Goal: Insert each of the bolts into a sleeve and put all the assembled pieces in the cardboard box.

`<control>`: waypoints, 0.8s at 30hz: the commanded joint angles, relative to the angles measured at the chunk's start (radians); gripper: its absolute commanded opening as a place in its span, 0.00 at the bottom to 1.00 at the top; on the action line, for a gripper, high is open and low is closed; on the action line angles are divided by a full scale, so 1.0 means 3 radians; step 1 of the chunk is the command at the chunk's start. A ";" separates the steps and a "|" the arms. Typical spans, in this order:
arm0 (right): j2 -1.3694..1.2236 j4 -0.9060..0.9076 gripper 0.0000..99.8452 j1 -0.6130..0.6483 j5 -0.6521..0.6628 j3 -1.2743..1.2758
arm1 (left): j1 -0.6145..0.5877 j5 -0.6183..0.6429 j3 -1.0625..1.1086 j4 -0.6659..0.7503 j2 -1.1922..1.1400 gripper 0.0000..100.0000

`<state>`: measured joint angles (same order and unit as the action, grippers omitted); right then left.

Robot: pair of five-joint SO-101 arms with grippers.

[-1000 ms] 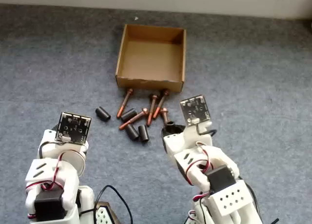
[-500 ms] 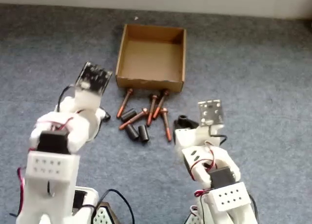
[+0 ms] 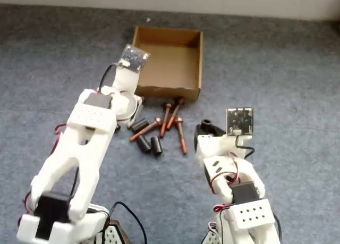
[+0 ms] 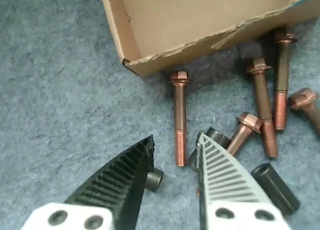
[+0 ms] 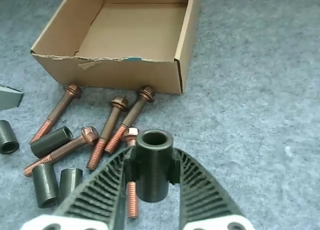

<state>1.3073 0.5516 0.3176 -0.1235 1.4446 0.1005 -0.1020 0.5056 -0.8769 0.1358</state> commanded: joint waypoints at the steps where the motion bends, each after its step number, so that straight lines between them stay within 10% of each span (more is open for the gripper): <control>1: 0.0049 -0.0084 0.00 -0.0033 -0.0031 -0.0028 | 0.0049 0.0061 -0.0478 0.0102 -0.0473 0.16; 24: 0.0049 -0.0074 0.00 -0.0033 -0.0031 -0.0028 | 0.0115 0.0056 -0.2064 -0.0701 -0.2222 0.09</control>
<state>1.3073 0.5516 0.3176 -0.1235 1.4446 0.1189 -0.0990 -0.0437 -1.0426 -0.5209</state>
